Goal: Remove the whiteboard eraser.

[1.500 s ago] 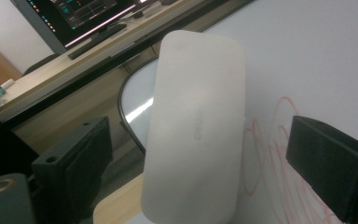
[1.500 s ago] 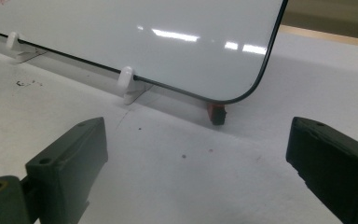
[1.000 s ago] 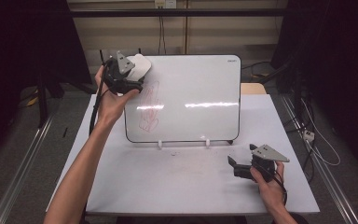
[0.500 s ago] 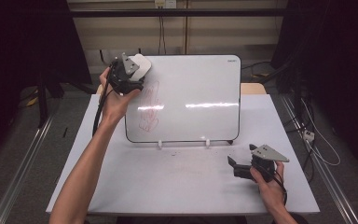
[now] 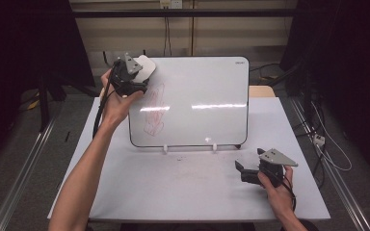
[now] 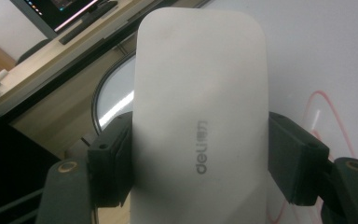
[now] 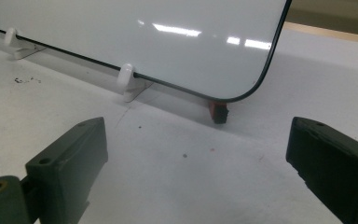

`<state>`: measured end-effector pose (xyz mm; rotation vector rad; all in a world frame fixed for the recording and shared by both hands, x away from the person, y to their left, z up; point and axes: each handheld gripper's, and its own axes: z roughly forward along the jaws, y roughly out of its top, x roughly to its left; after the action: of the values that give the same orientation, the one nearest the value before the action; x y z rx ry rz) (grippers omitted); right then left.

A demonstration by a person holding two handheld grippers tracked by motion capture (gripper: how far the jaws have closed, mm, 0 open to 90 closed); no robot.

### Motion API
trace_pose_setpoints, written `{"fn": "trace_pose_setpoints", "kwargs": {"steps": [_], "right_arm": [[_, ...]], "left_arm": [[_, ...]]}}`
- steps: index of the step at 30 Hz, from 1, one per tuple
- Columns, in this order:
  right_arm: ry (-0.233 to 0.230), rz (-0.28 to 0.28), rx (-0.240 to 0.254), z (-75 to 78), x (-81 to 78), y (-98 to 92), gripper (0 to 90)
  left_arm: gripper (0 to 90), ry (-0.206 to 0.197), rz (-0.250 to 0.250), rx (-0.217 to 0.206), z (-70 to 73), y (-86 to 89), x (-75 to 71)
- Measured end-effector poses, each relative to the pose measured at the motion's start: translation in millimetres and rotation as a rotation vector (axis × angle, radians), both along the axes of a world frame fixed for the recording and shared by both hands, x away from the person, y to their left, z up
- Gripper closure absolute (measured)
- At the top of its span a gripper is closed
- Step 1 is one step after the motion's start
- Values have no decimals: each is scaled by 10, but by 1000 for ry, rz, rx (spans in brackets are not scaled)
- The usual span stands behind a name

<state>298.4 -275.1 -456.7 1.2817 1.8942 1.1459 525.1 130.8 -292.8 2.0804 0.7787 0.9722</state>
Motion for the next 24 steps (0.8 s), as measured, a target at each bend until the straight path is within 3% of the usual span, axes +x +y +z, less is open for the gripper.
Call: {"fn": "trace_pose_setpoints", "kwargs": {"steps": [9, 10, 17, 24], "right_arm": [[0, 0, 1, 2, 1, 16, 53], [-1, 1, 3, 4, 2, 16, 53], [0, -2, 9, 5, -5, 6, 53], [-1, 6, -1, 1, -3, 22, 52]], "left_arm": [[312, 46, -9, -90, 21, 86, -1], [312, 64, -17, -98, 34, 103, -8], [312, 31, -23, -130, 156, 152, -128], [311, 2, -22, -152, 174, 148, -257]]}}
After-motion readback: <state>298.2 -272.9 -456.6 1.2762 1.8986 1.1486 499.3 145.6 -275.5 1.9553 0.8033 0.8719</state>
